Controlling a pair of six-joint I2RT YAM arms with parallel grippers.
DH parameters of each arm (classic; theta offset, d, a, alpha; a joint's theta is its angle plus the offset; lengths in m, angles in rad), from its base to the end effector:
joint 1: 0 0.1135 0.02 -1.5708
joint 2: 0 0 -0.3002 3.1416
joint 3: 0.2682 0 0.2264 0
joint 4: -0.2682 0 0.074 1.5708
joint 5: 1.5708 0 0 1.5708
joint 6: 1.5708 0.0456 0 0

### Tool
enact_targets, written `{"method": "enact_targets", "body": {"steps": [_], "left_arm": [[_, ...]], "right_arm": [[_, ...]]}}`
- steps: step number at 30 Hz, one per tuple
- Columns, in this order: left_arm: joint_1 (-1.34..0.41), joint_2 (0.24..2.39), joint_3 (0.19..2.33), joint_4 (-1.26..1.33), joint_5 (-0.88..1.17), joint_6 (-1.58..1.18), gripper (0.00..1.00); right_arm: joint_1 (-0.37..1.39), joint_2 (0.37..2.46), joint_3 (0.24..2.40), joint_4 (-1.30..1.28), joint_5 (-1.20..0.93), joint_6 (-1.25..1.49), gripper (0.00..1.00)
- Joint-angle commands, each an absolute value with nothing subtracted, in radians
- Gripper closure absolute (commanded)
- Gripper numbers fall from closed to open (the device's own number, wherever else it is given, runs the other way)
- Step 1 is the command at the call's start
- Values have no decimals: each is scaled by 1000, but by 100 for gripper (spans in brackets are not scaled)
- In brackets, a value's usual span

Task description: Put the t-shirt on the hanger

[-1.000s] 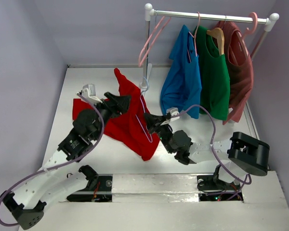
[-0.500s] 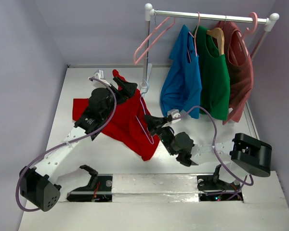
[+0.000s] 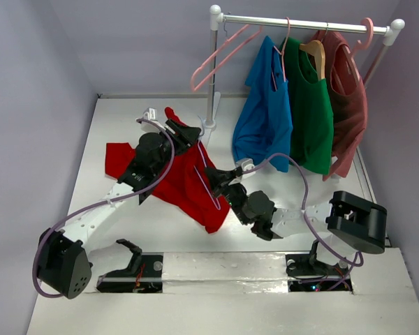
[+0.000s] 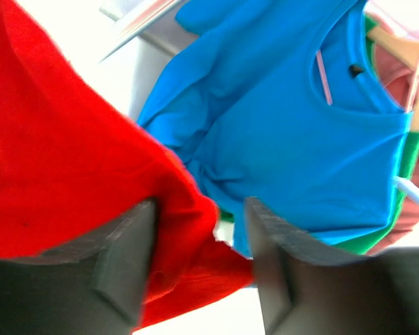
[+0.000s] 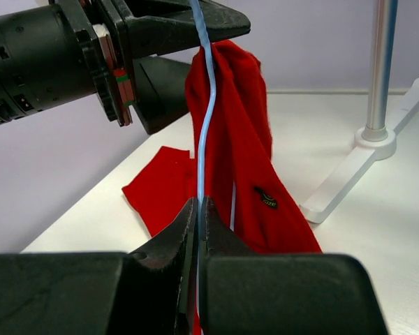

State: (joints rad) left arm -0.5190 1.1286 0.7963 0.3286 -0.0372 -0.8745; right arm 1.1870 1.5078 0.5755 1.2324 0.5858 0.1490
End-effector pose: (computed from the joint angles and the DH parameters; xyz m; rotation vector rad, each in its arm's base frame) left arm 0.2067 -0.1161 0.3699 -0.3271 1.6449 -1.0482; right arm 0.1306 0.2561 0.3067 -0.1775 1.3500 0.7603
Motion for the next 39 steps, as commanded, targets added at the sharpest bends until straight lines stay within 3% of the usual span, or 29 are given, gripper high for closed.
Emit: {"method": "enact_targets", "body": {"steps": [1, 6, 11, 16, 19, 20, 24, 28, 33, 37, 39], "left_arm": [[-522, 1095, 753, 434, -26, -893, 56], [-522, 1051, 700, 489, -40, -890, 85], [-522, 994, 663, 506, -71, -885, 100], [-522, 962, 641, 505, -71, -884, 100], [-522, 921, 634, 483, -78, -881, 100], [-522, 896, 637, 462, -86, -879, 100], [-512, 839, 655, 413, -86, -876, 100], [-503, 805, 673, 388, -63, -879, 100], [-503, 767, 692, 361, -40, -891, 100], [-503, 752, 709, 331, -31, -887, 100], [-503, 749, 715, 322, -17, -887, 100]], "right_arm": [[1206, 1514, 653, 1375, 569, 124, 100], [1206, 1520, 655, 1341, 572, 133, 100], [1206, 1506, 650, 1283, 529, 173, 100], [1206, 1476, 640, 1237, 509, 204, 100], [1206, 1425, 629, 1117, 497, 233, 80], [1206, 1378, 623, 1044, 495, 250, 66], [1206, 1255, 603, 812, 456, 267, 43], [1164, 1186, 565, 661, 387, 262, 41], [907, 1193, 437, 706, 27, 357, 61], [856, 1274, 446, 710, -61, 293, 45], [810, 1325, 471, 707, -122, 273, 26]]}}
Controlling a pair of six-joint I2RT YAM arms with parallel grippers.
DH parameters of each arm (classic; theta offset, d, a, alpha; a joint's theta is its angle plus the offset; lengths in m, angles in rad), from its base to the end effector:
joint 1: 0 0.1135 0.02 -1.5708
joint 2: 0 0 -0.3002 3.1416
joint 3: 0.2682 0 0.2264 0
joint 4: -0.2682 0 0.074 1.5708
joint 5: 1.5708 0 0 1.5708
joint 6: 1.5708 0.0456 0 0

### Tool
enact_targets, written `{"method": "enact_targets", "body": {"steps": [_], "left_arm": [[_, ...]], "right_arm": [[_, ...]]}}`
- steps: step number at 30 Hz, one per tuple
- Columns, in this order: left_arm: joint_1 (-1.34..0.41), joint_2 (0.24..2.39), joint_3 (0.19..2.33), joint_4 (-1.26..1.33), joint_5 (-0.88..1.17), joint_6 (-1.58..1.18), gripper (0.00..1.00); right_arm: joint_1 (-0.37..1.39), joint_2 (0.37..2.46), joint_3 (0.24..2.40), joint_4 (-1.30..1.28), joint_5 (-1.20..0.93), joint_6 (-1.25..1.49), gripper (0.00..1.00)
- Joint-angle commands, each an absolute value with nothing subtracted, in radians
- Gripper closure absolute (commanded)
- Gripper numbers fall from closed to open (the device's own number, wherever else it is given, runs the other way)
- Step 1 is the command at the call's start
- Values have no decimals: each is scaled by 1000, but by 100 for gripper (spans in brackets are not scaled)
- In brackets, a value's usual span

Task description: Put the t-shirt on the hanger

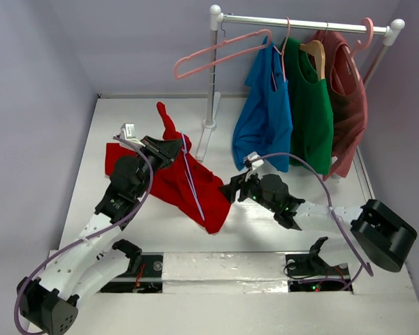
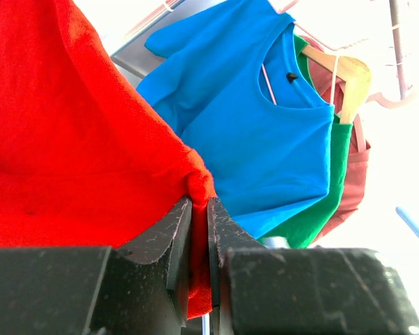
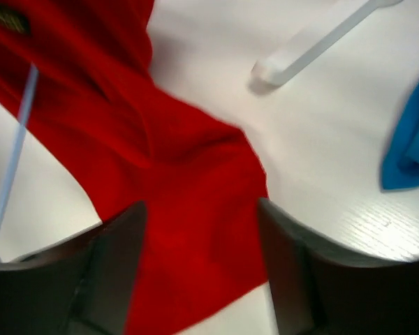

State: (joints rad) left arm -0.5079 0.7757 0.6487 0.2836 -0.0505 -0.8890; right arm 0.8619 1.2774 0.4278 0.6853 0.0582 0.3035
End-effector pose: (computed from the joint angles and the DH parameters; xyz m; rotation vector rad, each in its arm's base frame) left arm 0.1304 -0.0699 0.3742 -0.3298 1.4743 -1.1072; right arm 0.1584 0.1807 0.2570 -0.4541 1.7456 0.7975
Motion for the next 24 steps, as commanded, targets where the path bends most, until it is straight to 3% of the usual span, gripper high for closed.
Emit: {"method": "enact_targets", "body": {"steps": [1, 12, 24], "left_arm": [[-503, 747, 715, 321, -17, -885, 100], [-503, 723, 703, 298, 63, -897, 100], [-503, 695, 761, 196, 83, -874, 100]], "right_arm": [[793, 1325, 482, 710, -149, 268, 26], [762, 1615, 623, 825, -164, 229, 17], [833, 1597, 687, 787, -169, 100, 13]]}}
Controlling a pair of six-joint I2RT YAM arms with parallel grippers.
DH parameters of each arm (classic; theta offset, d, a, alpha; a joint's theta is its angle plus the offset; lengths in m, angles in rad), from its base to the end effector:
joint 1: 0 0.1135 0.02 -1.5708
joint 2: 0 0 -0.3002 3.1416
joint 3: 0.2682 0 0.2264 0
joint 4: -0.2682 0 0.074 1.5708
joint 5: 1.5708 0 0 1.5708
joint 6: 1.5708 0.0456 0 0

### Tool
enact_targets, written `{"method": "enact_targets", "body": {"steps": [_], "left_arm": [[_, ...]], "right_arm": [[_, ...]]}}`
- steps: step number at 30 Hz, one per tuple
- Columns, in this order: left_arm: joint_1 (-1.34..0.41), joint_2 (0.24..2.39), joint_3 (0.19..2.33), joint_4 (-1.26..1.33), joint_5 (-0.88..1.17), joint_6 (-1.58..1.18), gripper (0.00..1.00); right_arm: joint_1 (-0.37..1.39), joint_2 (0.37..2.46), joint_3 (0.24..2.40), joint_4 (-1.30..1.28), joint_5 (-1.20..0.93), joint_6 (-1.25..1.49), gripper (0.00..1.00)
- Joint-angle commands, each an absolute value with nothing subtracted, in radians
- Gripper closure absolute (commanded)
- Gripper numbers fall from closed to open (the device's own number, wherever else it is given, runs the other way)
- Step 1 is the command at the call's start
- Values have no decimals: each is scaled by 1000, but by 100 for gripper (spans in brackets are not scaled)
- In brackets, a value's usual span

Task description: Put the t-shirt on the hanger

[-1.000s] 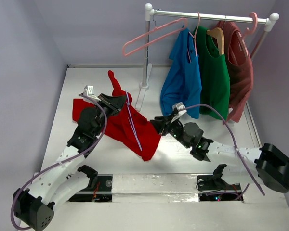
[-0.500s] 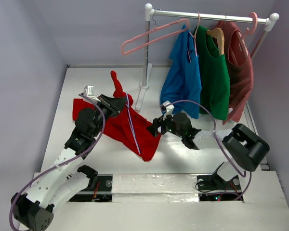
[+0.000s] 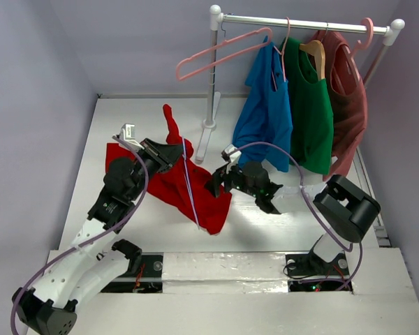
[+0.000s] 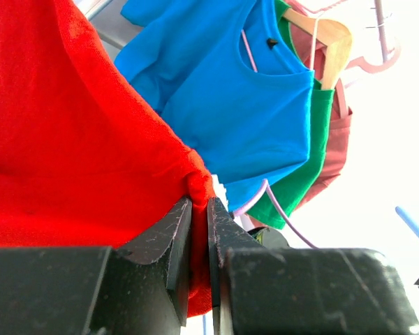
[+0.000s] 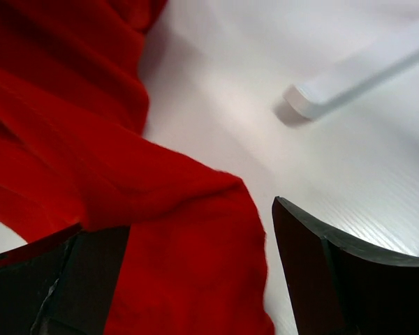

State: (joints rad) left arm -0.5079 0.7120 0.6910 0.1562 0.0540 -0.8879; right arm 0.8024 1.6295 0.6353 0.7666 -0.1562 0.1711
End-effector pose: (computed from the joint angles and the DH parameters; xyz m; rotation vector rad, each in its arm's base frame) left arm 0.1130 -0.0657 0.3811 -0.2450 1.5274 -1.1699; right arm 0.2193 0.2371 0.2360 -0.6916 1.7428 0.8252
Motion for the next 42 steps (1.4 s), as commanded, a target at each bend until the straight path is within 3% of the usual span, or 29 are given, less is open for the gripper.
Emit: {"method": "enact_targets", "body": {"steps": [1, 7, 10, 11, 14, 18, 26, 34, 42], "left_arm": [[-503, 695, 764, 196, 87, -877, 100], [-503, 684, 796, 172, 94, -874, 100], [-503, 686, 805, 170, 101, -884, 100], [-503, 686, 810, 166, 94, -882, 100], [-503, 686, 828, 166, 68, -877, 100], [-494, 709, 844, 218, 49, -894, 100], [-494, 761, 796, 443, -78, -1005, 100], [-485, 787, 799, 528, -205, -936, 100], [-485, 790, 724, 600, -314, -828, 100]], "right_arm": [[842, 1595, 693, 772, -178, 91, 13], [862, 1531, 667, 791, -187, 61, 24], [862, 1513, 676, 802, -195, 58, 42], [862, 1508, 676, 807, -196, 58, 63], [873, 1480, 664, 796, -186, 66, 89], [925, 1444, 620, 773, -135, 81, 99], [1107, 1371, 514, 762, 106, 129, 100], [1235, 1347, 440, 784, 248, 201, 100], [1347, 1318, 535, 556, 373, 253, 100]]}}
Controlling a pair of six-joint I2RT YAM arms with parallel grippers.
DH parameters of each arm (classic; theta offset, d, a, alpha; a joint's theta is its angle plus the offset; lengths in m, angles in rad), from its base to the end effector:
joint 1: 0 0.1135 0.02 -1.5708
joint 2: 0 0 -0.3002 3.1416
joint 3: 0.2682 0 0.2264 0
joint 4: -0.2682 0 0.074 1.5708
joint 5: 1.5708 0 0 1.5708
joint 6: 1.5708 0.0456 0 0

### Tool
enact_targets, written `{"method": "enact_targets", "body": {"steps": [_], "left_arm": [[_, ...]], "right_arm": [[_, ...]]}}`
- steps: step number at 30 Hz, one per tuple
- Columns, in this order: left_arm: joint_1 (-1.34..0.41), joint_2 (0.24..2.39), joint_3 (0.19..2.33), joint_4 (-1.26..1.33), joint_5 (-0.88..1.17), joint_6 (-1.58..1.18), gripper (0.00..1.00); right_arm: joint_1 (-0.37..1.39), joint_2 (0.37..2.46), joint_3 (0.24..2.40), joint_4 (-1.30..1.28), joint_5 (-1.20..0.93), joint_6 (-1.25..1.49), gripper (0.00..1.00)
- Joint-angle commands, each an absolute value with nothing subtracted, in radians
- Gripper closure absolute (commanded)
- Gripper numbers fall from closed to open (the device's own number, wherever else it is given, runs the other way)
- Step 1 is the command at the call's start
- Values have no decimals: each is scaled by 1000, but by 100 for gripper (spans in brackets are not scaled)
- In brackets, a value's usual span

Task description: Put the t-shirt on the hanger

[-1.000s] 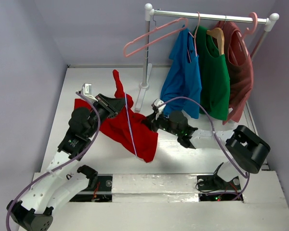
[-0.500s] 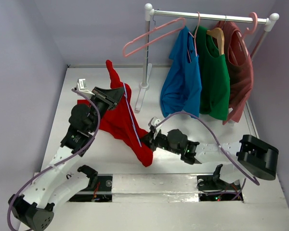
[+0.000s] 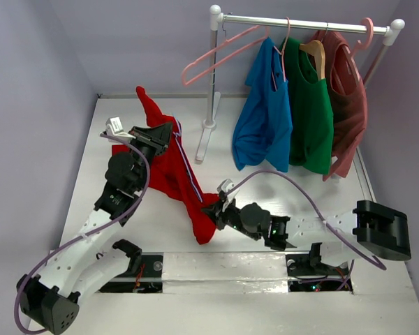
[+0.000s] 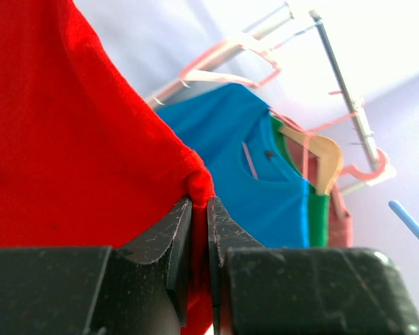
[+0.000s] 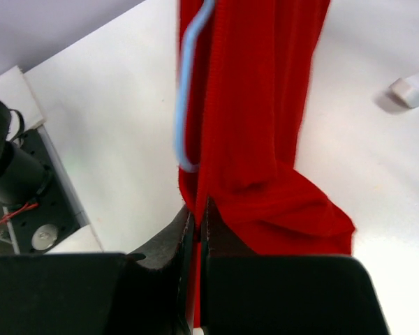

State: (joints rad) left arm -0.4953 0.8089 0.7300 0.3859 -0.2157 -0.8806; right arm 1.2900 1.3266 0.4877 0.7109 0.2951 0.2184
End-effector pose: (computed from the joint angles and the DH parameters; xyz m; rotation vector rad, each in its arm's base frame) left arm 0.1350 -0.0618 0.4091 -0.4473 1.2665 -1.0414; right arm 0.0833 0.2410 0.2675 -0.6994 1.6278 0.8677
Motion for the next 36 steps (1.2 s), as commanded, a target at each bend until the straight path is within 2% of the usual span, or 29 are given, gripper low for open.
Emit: {"method": "enact_targets", "body": {"steps": [1, 5, 11, 15, 20, 24, 25, 26, 29, 32, 36], "left_arm": [[-485, 788, 707, 607, -318, -824, 100], [-485, 792, 663, 652, -311, -785, 100], [-485, 802, 555, 722, -302, -801, 100], [-528, 819, 505, 733, -272, -865, 100], [-528, 795, 494, 632, -186, -943, 100], [-528, 764, 494, 539, -118, -963, 100], [-528, 758, 480, 534, -111, -966, 100], [-528, 755, 474, 531, -94, -968, 100], [-528, 753, 456, 506, -80, -968, 100], [-528, 756, 428, 503, -89, -969, 100], [-528, 768, 417, 506, -101, -966, 100]], "right_arm": [[1359, 1315, 544, 531, 411, 259, 100], [1397, 1296, 595, 401, 454, 304, 100], [1489, 1315, 802, 99, 561, 368, 100], [1489, 1359, 922, 38, 587, 399, 100], [1450, 1488, 1047, -70, 620, 428, 100], [1434, 1537, 1049, -133, 614, 524, 99], [1434, 1522, 1043, -146, 615, 540, 95], [1434, 1508, 1032, -158, 608, 552, 79], [1434, 1424, 989, -188, 560, 575, 48], [1443, 1324, 963, -199, 507, 563, 35], [1443, 1244, 972, -218, 465, 508, 27]]}}
